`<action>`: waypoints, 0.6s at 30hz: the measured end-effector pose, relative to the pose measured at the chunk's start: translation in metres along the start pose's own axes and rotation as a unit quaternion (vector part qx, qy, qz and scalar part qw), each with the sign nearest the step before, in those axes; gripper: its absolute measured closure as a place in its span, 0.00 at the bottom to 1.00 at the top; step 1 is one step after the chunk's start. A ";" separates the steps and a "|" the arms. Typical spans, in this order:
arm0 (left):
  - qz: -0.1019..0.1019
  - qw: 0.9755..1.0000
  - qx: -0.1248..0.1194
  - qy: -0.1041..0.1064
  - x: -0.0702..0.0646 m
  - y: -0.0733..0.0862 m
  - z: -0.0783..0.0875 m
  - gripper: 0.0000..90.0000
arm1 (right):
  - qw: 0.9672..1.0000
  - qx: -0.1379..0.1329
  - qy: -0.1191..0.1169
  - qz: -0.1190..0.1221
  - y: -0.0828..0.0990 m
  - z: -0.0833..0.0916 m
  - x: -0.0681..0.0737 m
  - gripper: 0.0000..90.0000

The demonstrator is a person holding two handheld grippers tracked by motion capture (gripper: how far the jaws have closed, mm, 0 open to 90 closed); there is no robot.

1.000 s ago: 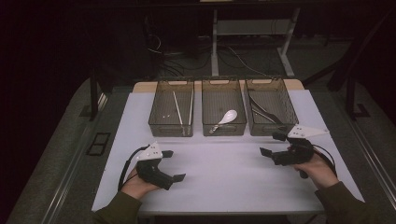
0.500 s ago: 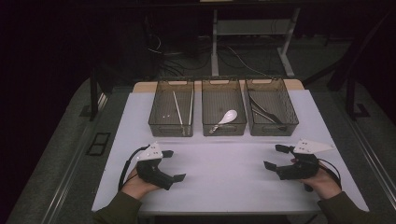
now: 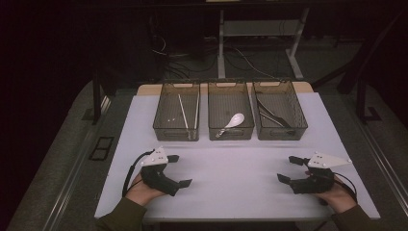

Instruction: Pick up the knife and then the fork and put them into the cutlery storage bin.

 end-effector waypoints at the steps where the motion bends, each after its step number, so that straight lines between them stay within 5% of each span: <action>1: 0.000 1.000 0.000 0.001 0.000 0.000 0.000 0.00 | 1.000 0.001 -0.001 -0.001 0.001 0.001 0.000 0.19; 18: -0.006 1.000 0.004 0.000 0.001 0.000 -0.001 0.00 | 1.000 -0.001 0.004 -0.005 0.002 0.004 -0.002 0.19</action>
Point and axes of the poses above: each handheld gripper's, and its own axes: z roughly backward along the jaws, y roughly out of its underside, x roughly to its left, the point moved 10 cm from there along -z, roughly forward along the jaws, and after that the axes turned 1 degree about z, right-handed, at the moved point
